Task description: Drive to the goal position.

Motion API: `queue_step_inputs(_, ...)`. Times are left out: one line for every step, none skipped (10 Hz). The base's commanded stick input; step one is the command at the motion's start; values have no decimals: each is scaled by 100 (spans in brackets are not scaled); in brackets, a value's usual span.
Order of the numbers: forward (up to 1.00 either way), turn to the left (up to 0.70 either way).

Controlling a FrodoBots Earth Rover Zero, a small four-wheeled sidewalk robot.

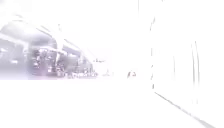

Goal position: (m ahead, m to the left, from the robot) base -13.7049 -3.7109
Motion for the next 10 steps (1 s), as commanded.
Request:
queue_step_inputs(0, 24)
queue_step_inputs(0, 23)
queue_step_inputs(0, 24)
queue_step_inputs(0, 22)
queue_step_inputs(0, 20)
queue_step_inputs(0, 19)
queue_step_inputs(0, 19)
queue_step_inputs(0, 19)
queue_step_inputs(0, 21)
queue_step_inputs(0, 18)
